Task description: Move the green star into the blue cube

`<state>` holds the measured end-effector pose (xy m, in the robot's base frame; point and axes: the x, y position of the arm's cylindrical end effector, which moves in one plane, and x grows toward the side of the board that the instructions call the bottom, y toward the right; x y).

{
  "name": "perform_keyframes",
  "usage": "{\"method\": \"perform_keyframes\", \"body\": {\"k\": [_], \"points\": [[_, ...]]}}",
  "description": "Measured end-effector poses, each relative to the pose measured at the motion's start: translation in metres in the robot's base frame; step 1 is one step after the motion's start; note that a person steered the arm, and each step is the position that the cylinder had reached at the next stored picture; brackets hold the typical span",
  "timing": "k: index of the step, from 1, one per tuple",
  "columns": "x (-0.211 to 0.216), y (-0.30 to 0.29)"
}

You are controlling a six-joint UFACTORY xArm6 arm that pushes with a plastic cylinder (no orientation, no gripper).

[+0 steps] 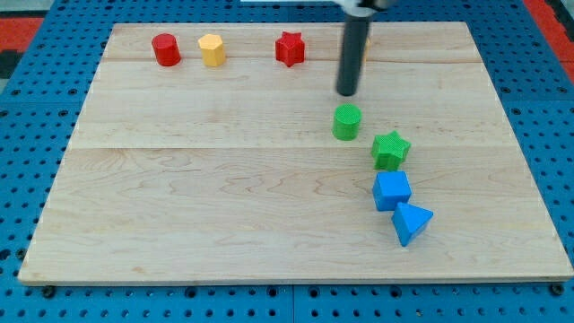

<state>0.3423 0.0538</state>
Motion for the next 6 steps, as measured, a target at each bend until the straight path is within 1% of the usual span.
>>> {"method": "perform_keyframes", "body": {"k": [1, 2, 3, 4, 5, 6], "points": [[0.027, 0.024], [0.048, 0.078], [0.046, 0.099], [0.034, 0.062], [0.092, 0.094], [0.128, 0.101]]}}
